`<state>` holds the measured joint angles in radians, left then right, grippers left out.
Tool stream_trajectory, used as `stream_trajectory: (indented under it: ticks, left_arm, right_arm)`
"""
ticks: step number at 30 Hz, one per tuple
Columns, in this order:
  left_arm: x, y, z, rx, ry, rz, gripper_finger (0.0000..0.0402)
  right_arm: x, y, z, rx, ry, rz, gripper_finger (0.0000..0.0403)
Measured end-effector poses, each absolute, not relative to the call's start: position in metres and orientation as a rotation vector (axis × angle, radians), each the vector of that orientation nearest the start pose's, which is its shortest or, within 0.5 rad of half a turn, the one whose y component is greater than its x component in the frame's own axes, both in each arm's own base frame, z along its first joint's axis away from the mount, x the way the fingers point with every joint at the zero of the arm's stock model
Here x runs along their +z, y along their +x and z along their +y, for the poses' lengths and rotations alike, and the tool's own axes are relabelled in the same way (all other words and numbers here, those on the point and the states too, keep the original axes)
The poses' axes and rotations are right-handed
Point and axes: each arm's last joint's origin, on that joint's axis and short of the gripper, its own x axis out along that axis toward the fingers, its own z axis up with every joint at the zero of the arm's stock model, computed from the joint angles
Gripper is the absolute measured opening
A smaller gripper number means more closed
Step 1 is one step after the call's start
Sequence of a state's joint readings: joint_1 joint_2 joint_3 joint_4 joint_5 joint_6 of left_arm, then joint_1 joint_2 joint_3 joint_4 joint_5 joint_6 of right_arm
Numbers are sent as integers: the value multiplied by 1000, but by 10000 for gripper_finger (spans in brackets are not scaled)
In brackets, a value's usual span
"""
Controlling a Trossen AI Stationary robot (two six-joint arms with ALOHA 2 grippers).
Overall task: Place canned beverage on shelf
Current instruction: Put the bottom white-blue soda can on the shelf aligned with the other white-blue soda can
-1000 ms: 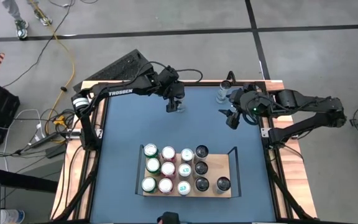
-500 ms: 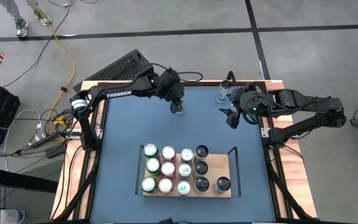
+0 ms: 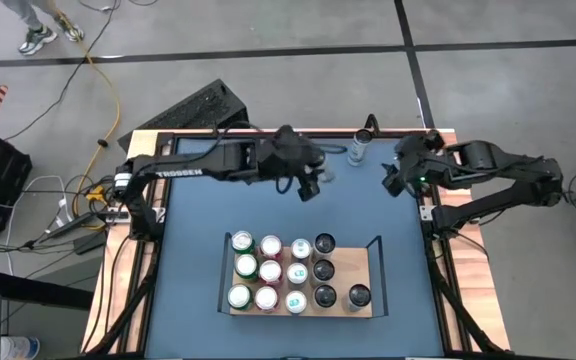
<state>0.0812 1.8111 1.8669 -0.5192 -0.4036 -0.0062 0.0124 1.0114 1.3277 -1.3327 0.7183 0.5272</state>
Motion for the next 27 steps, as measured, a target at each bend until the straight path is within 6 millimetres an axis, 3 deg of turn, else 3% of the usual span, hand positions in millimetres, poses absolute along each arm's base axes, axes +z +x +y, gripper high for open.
stream_trajectory:
  ticks: [7,15,21,27]
  left_arm:
    - [413,410,-9,493,25,299,256]
    - [397,425,-67,427,24,257,257]
    - [372,442,-105,388,65,284,257]
    - [371,464,-141,331,168,284,257]
  right_arm:
    - [389,118,-18,-899,137,729,301]
    - [389,108,-18,-900,125,747,301]
    - [388,107,-17,-886,121,756,301]
    - [382,108,-13,-844,108,783,301]
